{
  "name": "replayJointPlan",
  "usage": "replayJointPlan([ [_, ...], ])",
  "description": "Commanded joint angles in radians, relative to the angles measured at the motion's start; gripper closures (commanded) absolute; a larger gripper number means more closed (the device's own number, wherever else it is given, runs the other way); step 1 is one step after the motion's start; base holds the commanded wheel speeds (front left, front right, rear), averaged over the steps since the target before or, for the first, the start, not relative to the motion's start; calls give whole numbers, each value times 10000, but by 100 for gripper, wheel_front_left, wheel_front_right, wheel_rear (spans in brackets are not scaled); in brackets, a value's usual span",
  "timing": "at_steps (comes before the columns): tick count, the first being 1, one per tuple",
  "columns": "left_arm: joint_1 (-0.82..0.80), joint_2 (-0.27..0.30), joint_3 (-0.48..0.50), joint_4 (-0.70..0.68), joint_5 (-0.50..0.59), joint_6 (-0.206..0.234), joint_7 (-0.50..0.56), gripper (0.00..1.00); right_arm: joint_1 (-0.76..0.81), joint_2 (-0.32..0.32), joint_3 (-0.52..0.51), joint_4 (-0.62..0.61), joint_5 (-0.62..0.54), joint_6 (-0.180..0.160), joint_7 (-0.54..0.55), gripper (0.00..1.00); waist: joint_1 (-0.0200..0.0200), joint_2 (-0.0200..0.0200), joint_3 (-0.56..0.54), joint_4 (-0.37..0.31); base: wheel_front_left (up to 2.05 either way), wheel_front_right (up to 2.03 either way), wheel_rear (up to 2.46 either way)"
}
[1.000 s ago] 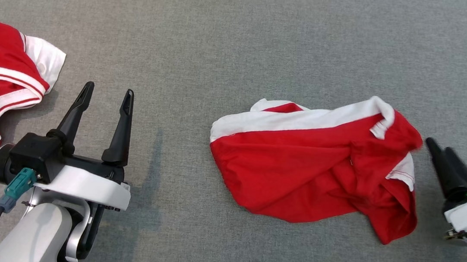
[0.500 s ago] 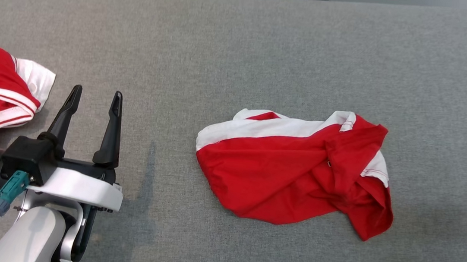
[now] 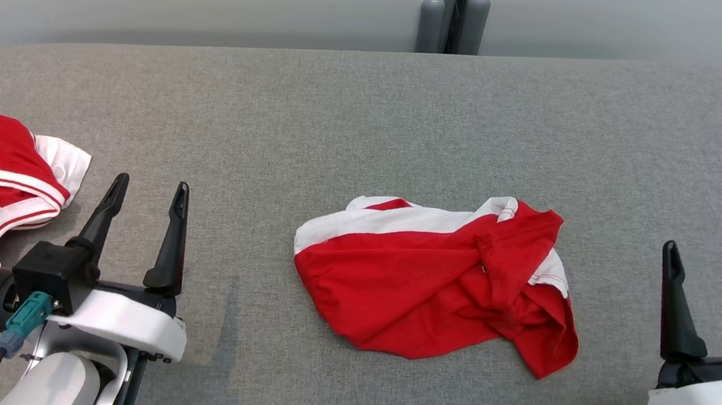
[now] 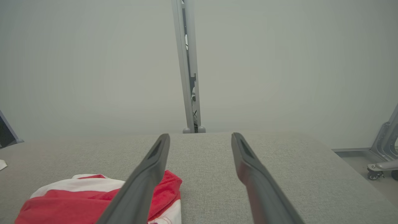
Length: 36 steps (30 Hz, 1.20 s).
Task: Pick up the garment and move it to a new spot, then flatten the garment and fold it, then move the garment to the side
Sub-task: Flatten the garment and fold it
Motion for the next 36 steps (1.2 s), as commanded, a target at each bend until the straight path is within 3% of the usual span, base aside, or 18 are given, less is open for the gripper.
replayJointPlan([
  [1,95,63,-4,-49,46,71,50,0,131,45,-2,7,-36,1,38,0,0,0,-35,-11,0,0,0],
  [13,-20,105,-103,-244,100,143,132,0,-21,20,110,-68,-81,1,535,0,0,0,117,107,0,0,0],
  [24,-421,-146,-178,-146,33,16,-94,0,-1153,-942,1860,564,51,1,3387,0,0,0,955,766,0,0,0],
  [34,-777,-463,-185,245,18,-183,-375,0,-2102,-1569,3204,1295,-291,-1,4595,0,0,0,1589,1111,0,0,0],
  [35,-798,-478,-186,283,25,-196,-392,0,-2111,-1544,3214,1333,-303,-1,4664,47,0,0,1602,1109,0,0,0],
  [36,-813,-495,-185,321,37,-209,-396,0,-2103,-1515,3167,1338,-300,-1,4721,71,0,0,1608,1102,0,0,0],
])
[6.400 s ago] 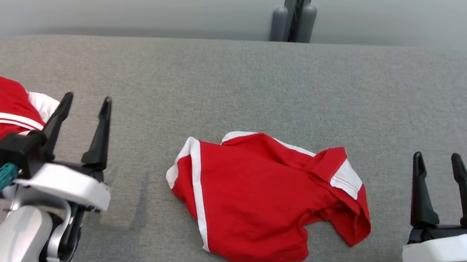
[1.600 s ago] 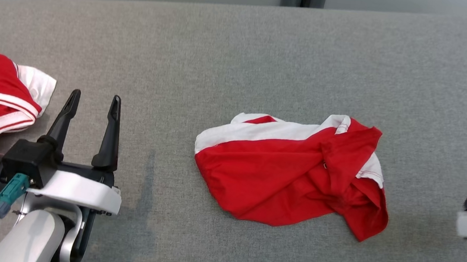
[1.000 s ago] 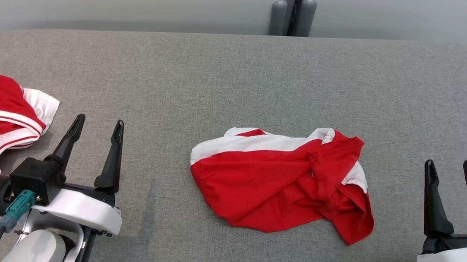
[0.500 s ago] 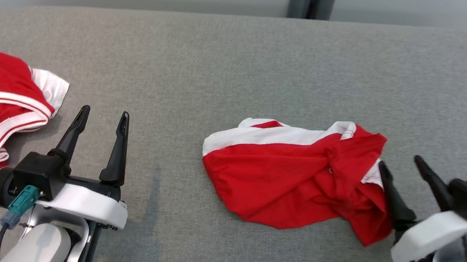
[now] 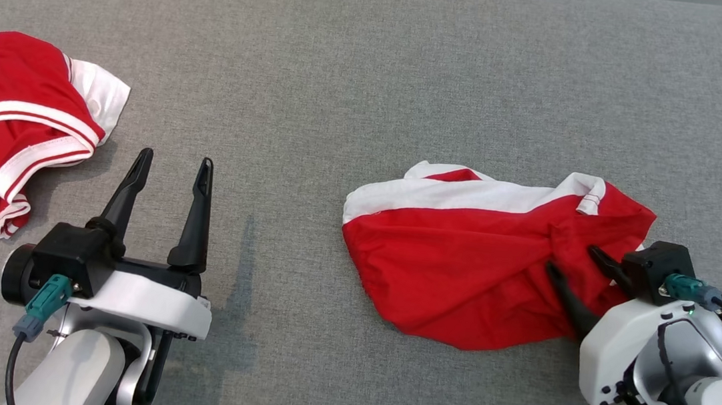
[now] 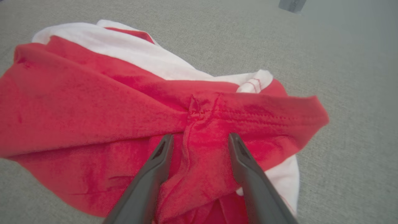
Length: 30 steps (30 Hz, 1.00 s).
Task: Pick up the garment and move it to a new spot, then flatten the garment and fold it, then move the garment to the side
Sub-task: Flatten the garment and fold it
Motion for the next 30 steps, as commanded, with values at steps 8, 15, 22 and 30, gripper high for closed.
replayJointPlan([
  [8,-174,-12,79,173,110,-74,-123,0,997,545,-1561,-941,128,-3,-240,100,0,0,-133,-265,0,0,0],
  [15,-189,70,50,129,158,-59,-120,0,1897,1454,-3155,-1497,536,-3,-819,100,0,0,-176,-525,0,0,0],
  [22,-277,202,0,64,197,-50,19,0,2222,2042,-4071,-416,1691,-1,-1317,0,0,0,-190,-686,0,0,0],
  [30,-122,338,39,-88,178,89,117,0,1961,2163,-4713,-226,1988,-1,-3265,0,0,0,-323,-840,0,0,0],
])
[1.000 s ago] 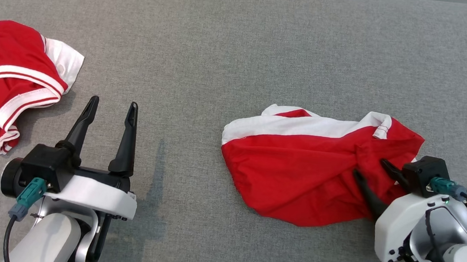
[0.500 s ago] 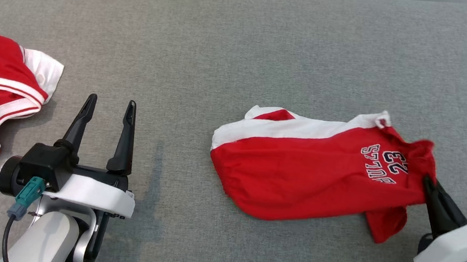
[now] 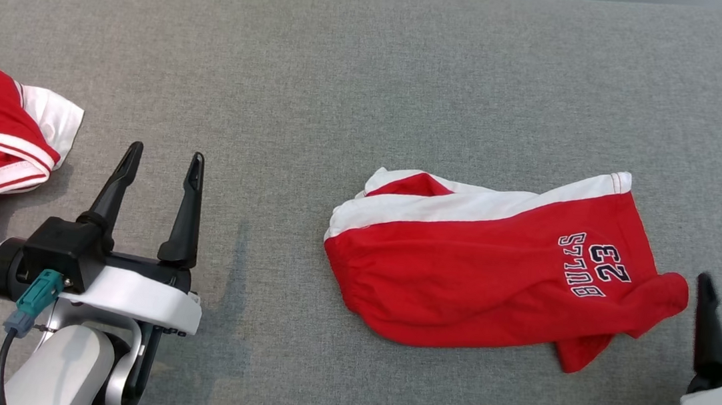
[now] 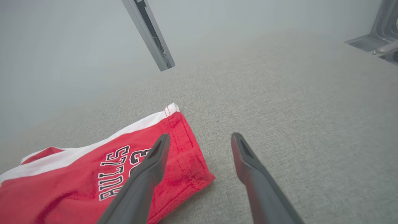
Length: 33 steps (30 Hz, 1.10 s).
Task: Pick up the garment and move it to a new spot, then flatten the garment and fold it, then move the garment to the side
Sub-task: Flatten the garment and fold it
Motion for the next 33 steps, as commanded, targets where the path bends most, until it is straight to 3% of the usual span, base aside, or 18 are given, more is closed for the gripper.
replayJointPlan([
  [1,16,78,59,-58,85,65,19,0,-177,-27,-106,-257,-244,1,-370,0,0,-1,-54,-32,0,0,0],
  [6,179,118,163,-151,29,238,-5,0,-469,-132,-219,-1201,-1210,1,-1247,0,0,-1,-301,-64,0,0,0],
  [12,449,191,142,-200,-48,348,57,0,-503,-463,450,-1828,-1814,1,-1118,0,0,-1,-700,-51,0,0,0],
  [18,693,219,-12,-295,-70,353,192,0,-157,-456,920,-1857,-1920,1,-694,0,0,-1,-899,5,0,0,0],
  [33,631,223,-390,-541,-18,190,391,0,-108,-431,892,-1842,-1775,1,-451,0,0,-1,-901,119,0,0,0],
])
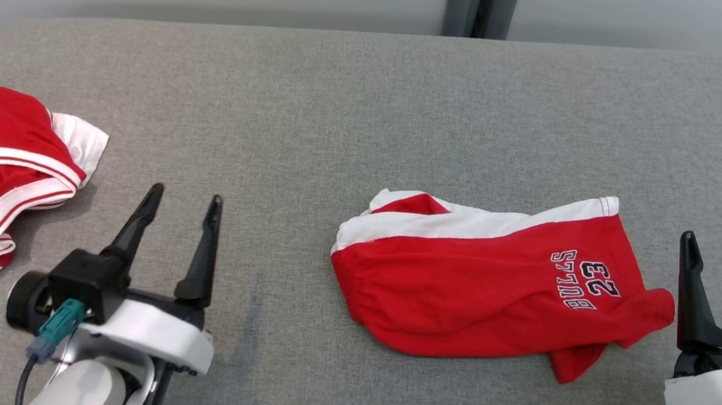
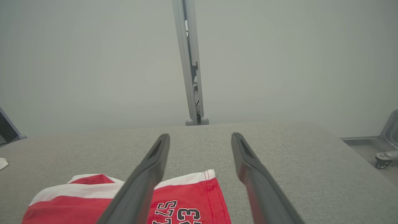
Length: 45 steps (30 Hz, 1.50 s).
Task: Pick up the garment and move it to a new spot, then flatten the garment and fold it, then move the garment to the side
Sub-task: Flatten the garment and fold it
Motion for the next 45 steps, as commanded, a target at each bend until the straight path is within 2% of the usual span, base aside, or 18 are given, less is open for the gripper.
replayJointPlan([
  [1,-277,31,-46,-64,74,-91,65,0,-65,-50,-19,4,41,1,48,0,0,0,68,-16,0,0,0],
  [8,-1217,-231,-788,40,-207,-833,1226,0,-250,-3,95,69,102,1,44,0,0,0,491,-327,0,0,0],
  [13,-1686,-466,-1221,417,-958,-1470,2484,0,-402,51,214,204,148,1,-52,0,0,0,820,-743,0,0,0],
  [19,-1849,-493,-1381,816,-1599,-1827,3472,0,-478,133,295,422,227,1,-227,0,0,0,1169,-1198,0,0,0],
  [24,-1936,-443,-1339,998,-1891,-1888,3800,0,-581,177,281,555,279,1,-371,0,0,0,1389,-1398,0,0,0],
  [25,-1943,-468,-1314,1021,-1963,-1929,3810,4,-597,181,275,573,282,1,-394,0,0,0,1411,-1417,0,0,0],
  [27,-1950,-470,-1279,1034,-2084,-1973,3862,81,-607,184,263,603,273,1,-412,0,0,0,1456,-1444,0,0,0],
  [28,-1958,-473,-1254,1027,-2103,-2003,3859,100,-622,183,252,604,277,1,-417,0,0,0,1481,-1447,0,0,0],
  [34,-2022,-389,-1180,911,-2144,-2028,3750,100,-886,7,156,692,343,1,-301,0,0,0,1600,-1380,0,0,0],
  [39,-2105,-351,-1119,680,-2054,-1988,3615,100,-1552,-508,189,1120,551,1,-91,0,0,0,1749,-1301,0,0,0],
  [45,-2388,-471,-1266,484,-1941,-2115,3559,100,-3005,-1678,1126,2901,1169,1,576,0,0,0,2131,-877,0,0,0],
])
